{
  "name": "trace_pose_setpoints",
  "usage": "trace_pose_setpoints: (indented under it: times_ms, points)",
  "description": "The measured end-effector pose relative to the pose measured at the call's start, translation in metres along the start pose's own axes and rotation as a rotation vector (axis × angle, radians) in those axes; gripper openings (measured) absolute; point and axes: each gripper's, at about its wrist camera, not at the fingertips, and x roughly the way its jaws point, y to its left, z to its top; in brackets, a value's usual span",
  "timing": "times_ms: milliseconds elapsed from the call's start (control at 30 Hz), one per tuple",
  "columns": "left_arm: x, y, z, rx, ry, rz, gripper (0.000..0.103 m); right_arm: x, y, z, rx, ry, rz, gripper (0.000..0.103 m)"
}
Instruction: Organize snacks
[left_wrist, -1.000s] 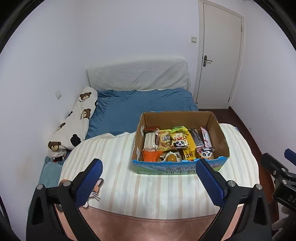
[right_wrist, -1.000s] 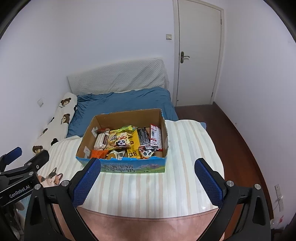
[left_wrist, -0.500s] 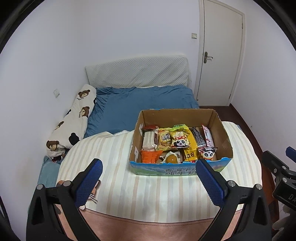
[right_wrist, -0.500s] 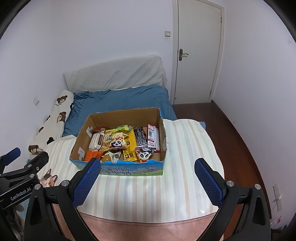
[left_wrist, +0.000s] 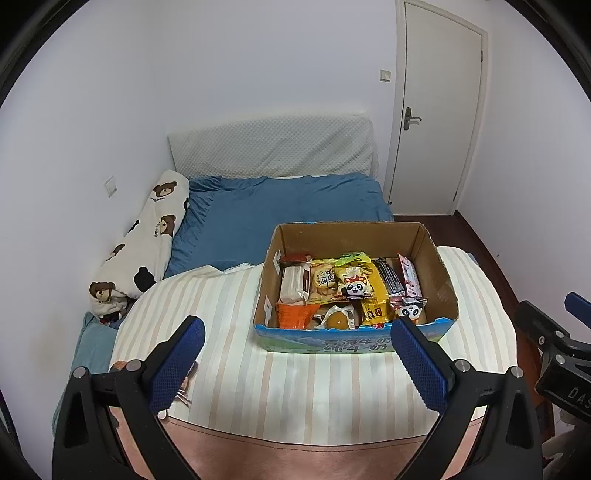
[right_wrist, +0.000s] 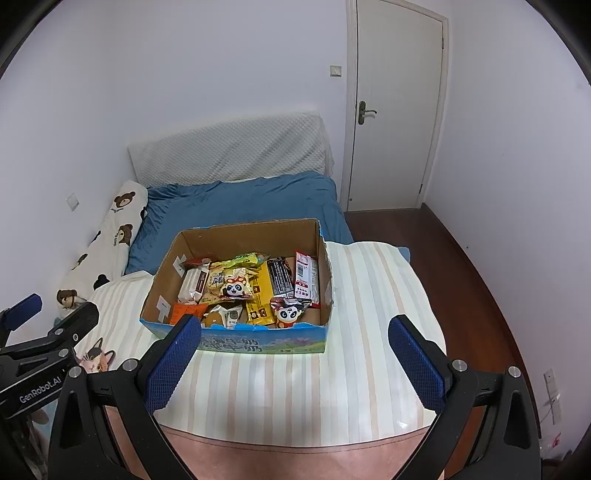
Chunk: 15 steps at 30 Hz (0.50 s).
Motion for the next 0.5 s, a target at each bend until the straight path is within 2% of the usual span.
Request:
trace_pose_setpoints:
  times_ms: [500]
  points:
    - [-0.0036, 0.0005, -0.0003, -0.004, -0.003, -0.005, 0.103, -0.0018, -0.0001, 0.0008, -0.005, -0.001, 0.005, 0.103]
